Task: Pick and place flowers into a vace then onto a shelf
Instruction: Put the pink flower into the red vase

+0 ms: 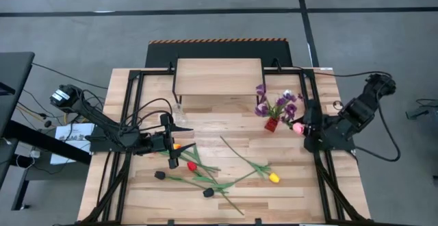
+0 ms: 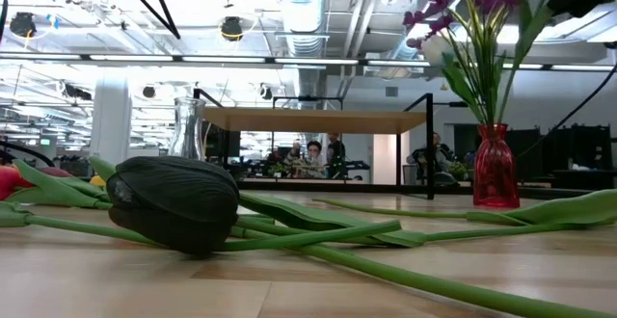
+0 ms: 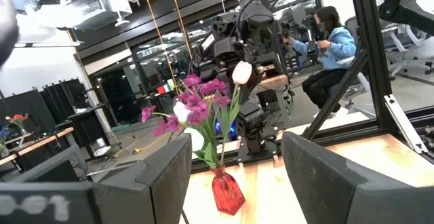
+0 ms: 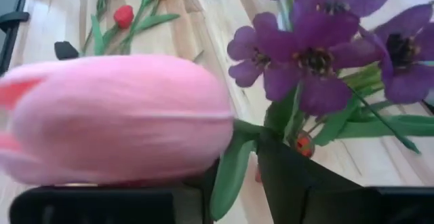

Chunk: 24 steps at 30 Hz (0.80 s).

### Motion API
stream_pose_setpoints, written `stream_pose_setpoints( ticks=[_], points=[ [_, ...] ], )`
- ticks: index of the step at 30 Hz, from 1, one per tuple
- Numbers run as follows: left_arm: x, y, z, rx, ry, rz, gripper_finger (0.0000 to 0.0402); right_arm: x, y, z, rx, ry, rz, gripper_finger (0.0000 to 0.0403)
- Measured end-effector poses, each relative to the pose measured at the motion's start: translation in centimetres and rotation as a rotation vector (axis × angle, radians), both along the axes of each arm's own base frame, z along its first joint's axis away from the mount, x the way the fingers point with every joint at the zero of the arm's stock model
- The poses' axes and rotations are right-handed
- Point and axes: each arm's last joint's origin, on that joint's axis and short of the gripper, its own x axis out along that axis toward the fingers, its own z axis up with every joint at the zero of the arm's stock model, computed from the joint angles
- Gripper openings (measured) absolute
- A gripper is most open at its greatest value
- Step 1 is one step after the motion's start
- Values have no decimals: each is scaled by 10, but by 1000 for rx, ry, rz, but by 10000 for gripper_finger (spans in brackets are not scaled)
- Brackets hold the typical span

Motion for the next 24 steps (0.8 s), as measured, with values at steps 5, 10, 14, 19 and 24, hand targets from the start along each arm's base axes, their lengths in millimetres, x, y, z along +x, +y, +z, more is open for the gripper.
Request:
stream_pose_setpoints(
  ticks=[5, 10, 14, 19, 24],
  points=[
    [0, 0, 0, -2, 0, 0, 219, -6, -9, 2, 5, 67, -75, 133],
    [0, 0, 0, -3, -1, 0, 219, -11, -14, 3, 37, 138, -97, 182],
    [0, 0, 0, -3, -1, 0, 219, -11, -13, 4, 83, 161, -82, 210],
    [0, 0, 1, -8, -11, 0, 219, -13, -11, 7, 187, 224, -44, 220],
    [-1, 1, 3, -8, -17, 1, 219, -17, -8, 12, 342, 306, -2, 211]
  ],
)
